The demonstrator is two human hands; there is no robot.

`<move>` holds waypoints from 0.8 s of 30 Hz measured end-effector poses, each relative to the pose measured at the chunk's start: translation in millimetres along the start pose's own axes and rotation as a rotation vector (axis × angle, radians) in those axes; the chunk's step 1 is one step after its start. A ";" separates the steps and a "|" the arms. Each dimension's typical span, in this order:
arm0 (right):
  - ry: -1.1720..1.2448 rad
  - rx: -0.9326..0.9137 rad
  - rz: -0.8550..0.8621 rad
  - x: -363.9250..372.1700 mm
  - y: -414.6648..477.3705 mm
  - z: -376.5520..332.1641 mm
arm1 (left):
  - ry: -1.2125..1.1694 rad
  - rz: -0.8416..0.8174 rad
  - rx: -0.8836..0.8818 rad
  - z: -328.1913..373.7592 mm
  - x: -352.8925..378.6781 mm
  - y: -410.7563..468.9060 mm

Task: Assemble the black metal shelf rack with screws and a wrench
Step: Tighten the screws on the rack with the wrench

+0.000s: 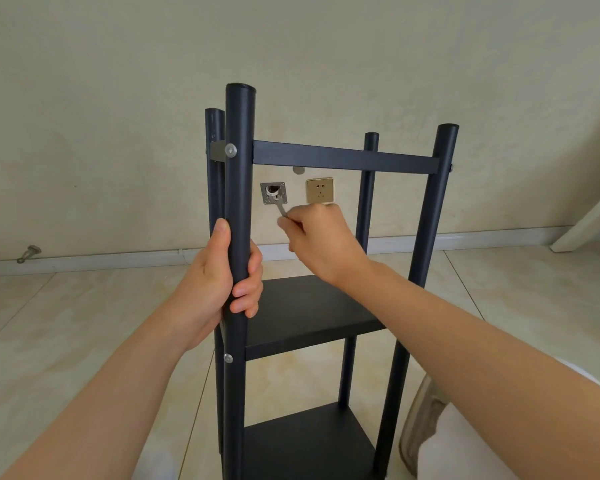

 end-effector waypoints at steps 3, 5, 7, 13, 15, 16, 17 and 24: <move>-0.092 0.077 -0.031 -16.0 -7.8 15.4 | 0.003 0.040 0.002 1.1 -0.4 1.2; -0.137 0.103 -0.017 -30.7 -14.5 21.4 | -0.003 0.058 0.003 2.2 -0.6 1.6; -0.154 0.110 0.021 -46.6 -21.3 25.3 | -0.002 0.065 0.011 2.7 -1.2 2.5; -0.207 0.218 0.151 -95.0 -37.6 49.1 | 0.049 0.062 0.055 1.2 -7.3 1.7; -0.228 0.272 0.184 -108.3 -41.2 59.5 | 0.093 0.067 0.086 1.9 -10.6 0.8; -0.229 0.299 0.207 -115.3 -43.6 64.4 | 0.106 0.071 0.095 1.6 -12.6 0.5; -0.229 0.321 0.234 -122.1 -46.0 68.9 | 0.108 0.075 0.097 0.7 -14.6 0.4; -0.044 0.398 0.288 -138.7 -45.8 85.1 | 0.097 0.065 0.093 -4.9 -24.9 -3.4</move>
Point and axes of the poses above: each hand's wrist, its own y-axis towards the middle knuckle, its own x-axis out of the palm, z = x × y, the point moved 8 cm from there along y, towards the middle knuckle, and after that the axes turned 15 degrees about y, right-handed, at the moved point
